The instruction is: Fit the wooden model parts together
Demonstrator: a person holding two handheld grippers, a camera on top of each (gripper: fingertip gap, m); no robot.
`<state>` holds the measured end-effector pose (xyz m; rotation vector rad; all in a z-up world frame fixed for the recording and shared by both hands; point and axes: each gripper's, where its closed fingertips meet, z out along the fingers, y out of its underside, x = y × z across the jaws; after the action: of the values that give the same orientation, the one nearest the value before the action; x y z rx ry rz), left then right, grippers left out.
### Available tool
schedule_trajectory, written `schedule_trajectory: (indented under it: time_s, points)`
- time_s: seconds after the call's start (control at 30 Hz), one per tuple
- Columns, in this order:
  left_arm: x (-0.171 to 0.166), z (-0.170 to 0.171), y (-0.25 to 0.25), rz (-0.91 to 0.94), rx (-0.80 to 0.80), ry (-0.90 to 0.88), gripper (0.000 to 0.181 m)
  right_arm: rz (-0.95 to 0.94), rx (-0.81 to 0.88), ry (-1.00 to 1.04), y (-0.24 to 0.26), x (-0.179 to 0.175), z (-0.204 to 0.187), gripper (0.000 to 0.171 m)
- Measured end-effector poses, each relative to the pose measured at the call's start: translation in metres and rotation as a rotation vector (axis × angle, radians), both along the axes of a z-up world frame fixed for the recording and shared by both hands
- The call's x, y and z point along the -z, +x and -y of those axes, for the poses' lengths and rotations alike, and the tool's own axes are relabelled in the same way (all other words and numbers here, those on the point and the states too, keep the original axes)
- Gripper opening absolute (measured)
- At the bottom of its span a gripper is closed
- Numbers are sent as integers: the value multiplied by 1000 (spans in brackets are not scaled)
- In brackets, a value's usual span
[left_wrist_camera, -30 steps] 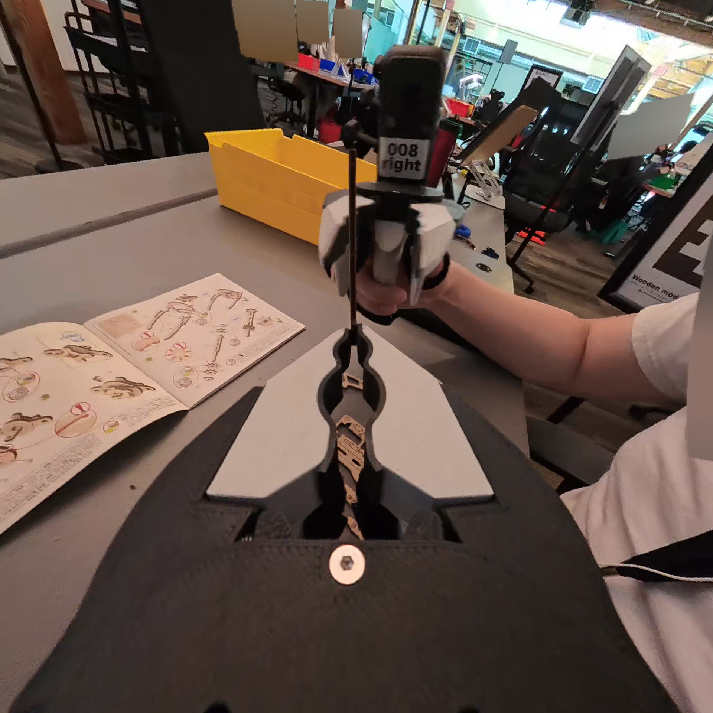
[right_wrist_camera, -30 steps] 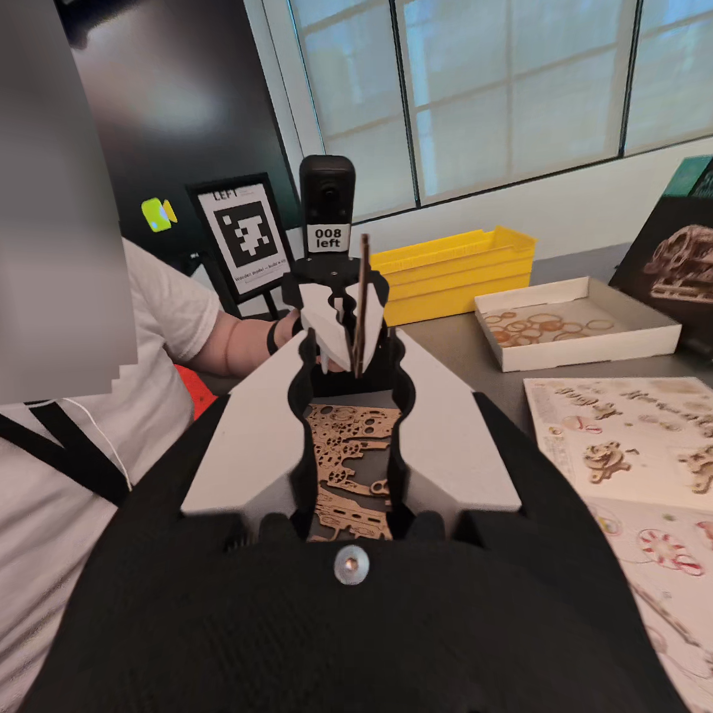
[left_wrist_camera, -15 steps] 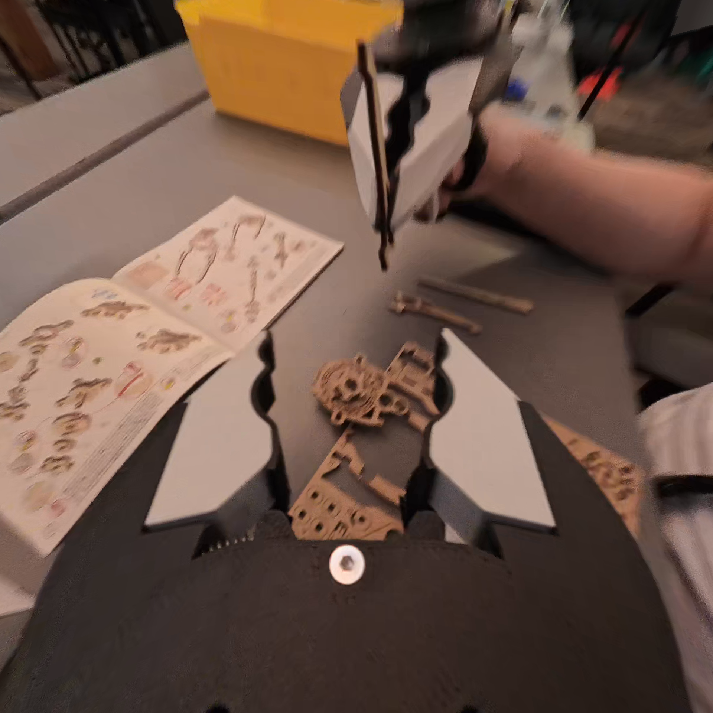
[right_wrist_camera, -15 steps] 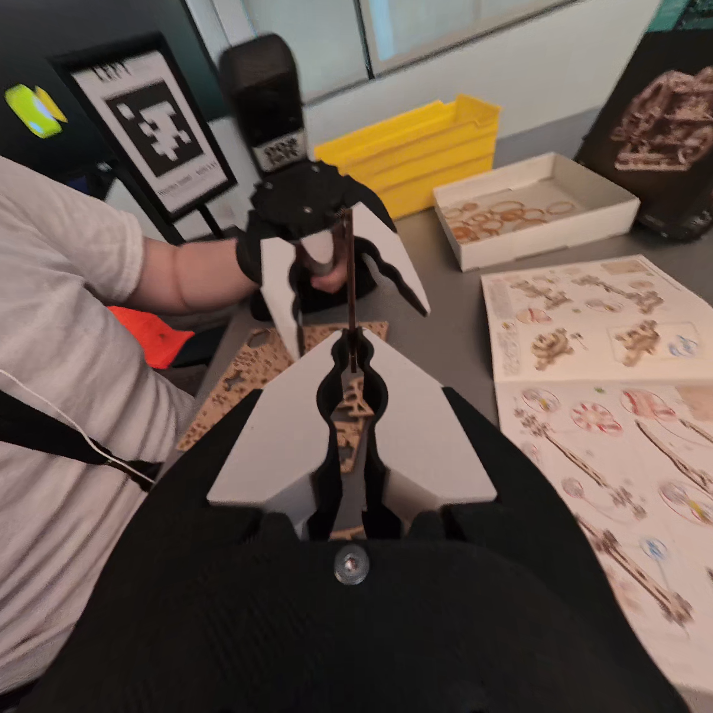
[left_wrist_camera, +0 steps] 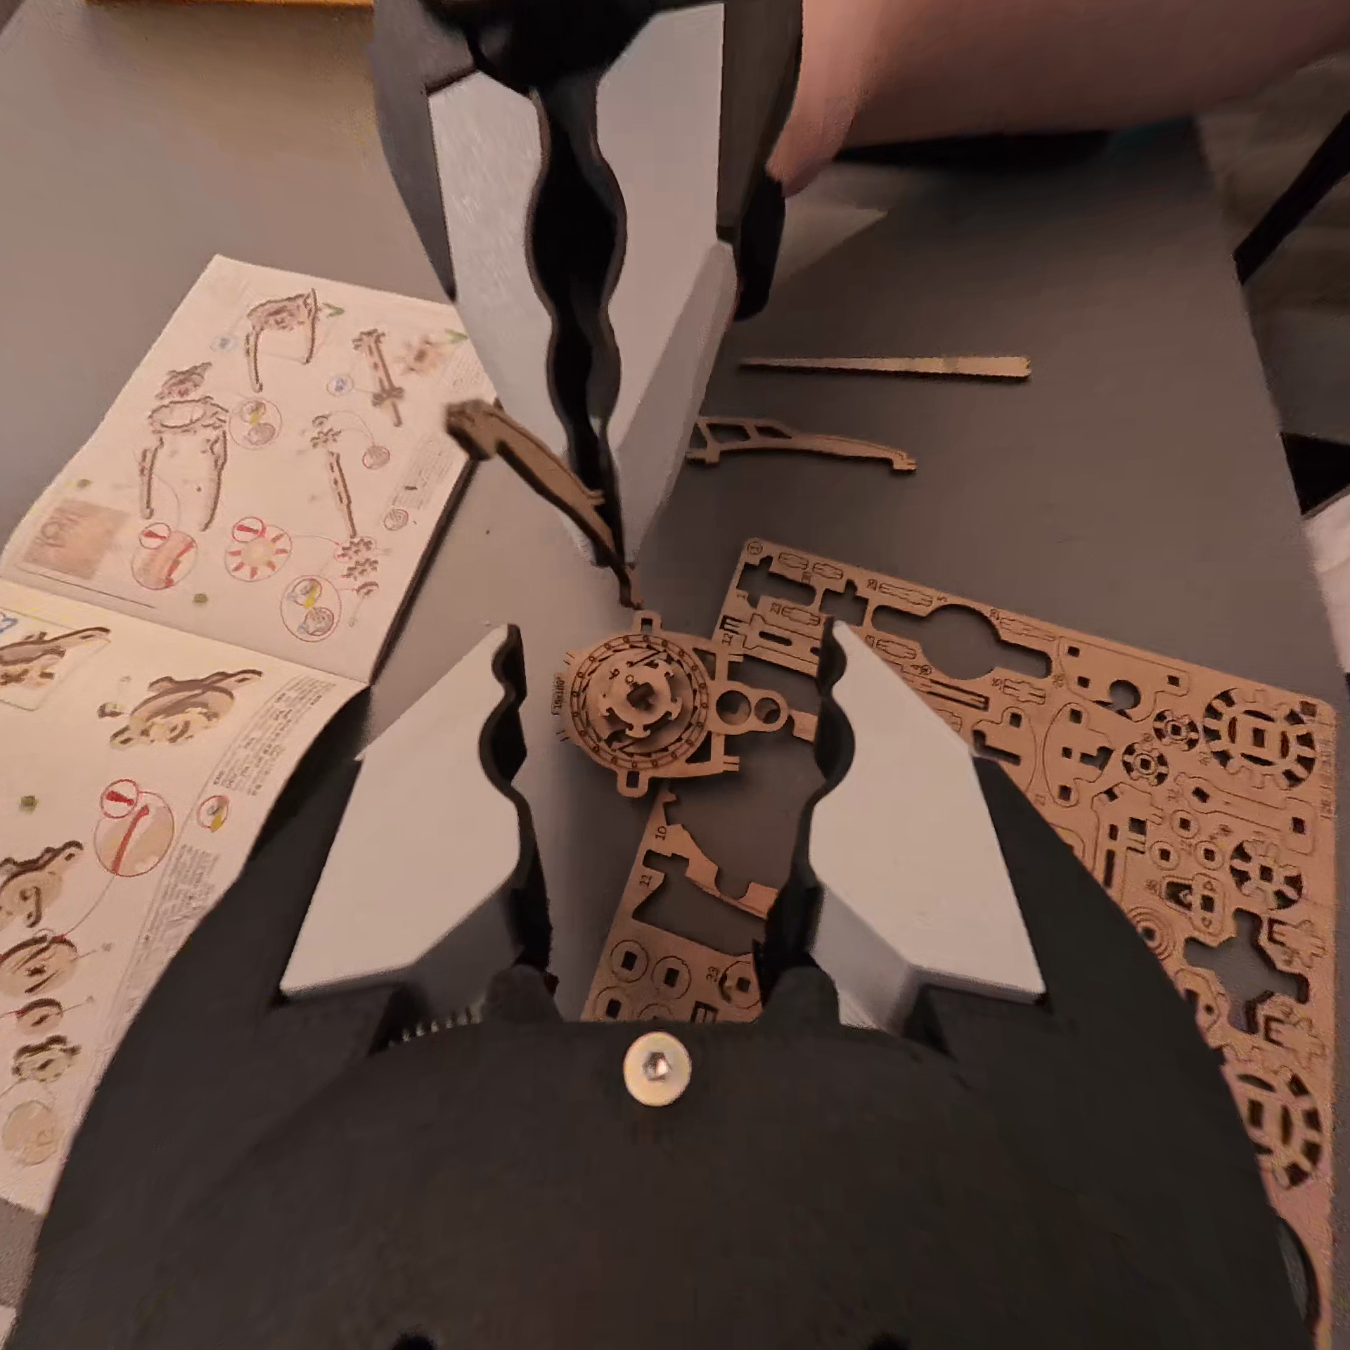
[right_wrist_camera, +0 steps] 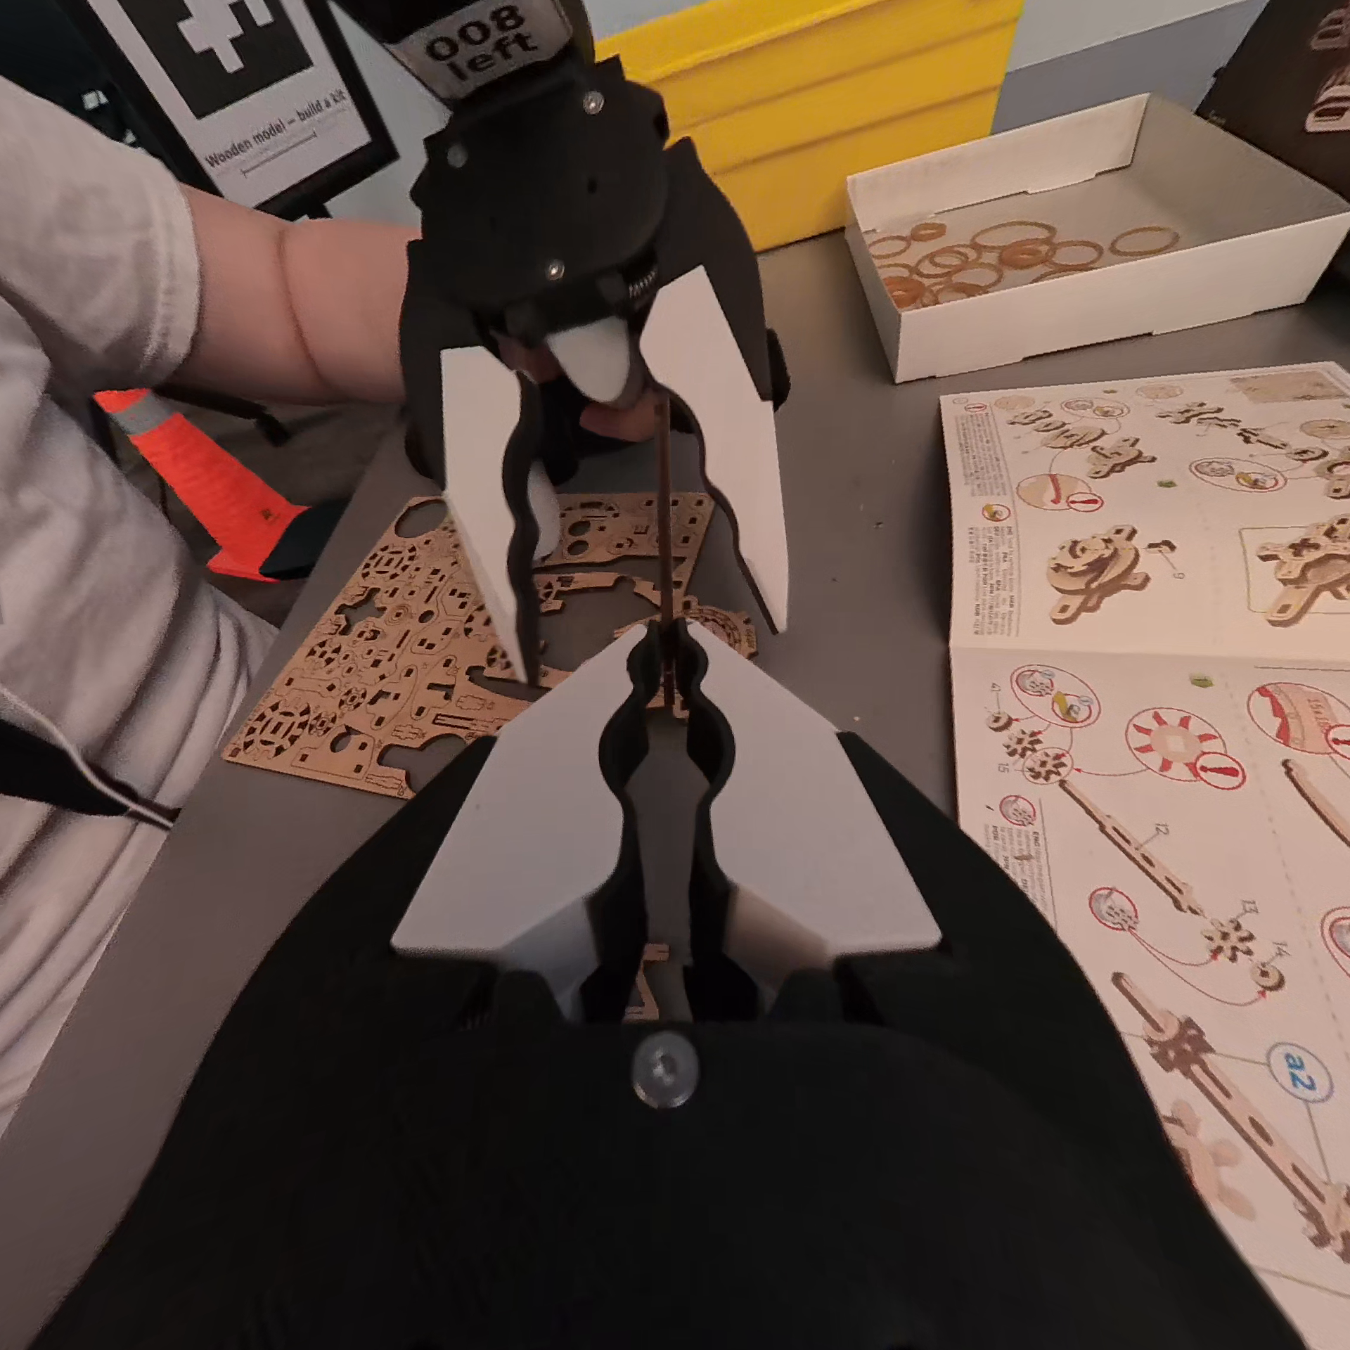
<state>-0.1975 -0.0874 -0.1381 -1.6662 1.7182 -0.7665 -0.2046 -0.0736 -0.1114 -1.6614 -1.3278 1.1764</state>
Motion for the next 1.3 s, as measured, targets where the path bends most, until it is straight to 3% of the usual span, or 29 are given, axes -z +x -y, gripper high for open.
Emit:
schedule_trajectory:
  time_s: [0.03,0.13,0.27,0.63,1.03,1.3]
  points:
    - [-1,0,-2,0,11,10,74,3,-11,-2,0,0,1,1]
    - [-6,8,-3,43,28,-48,70,47,-17,38,5,7,-3,1]
    - [-9,6,-2,105,5,-85,68,-32,-32,-12,3,-1,0,1]
    - [18,3,-6,8,5,-87,59,72,-29,9,-2,17,1,1]
    - [8,4,-7,45,-33,-124,75,133,-26,45,-3,26,4,1]
    - [19,-3,-9,-2,-33,-51,60,106,-23,55,-3,21,3,1]
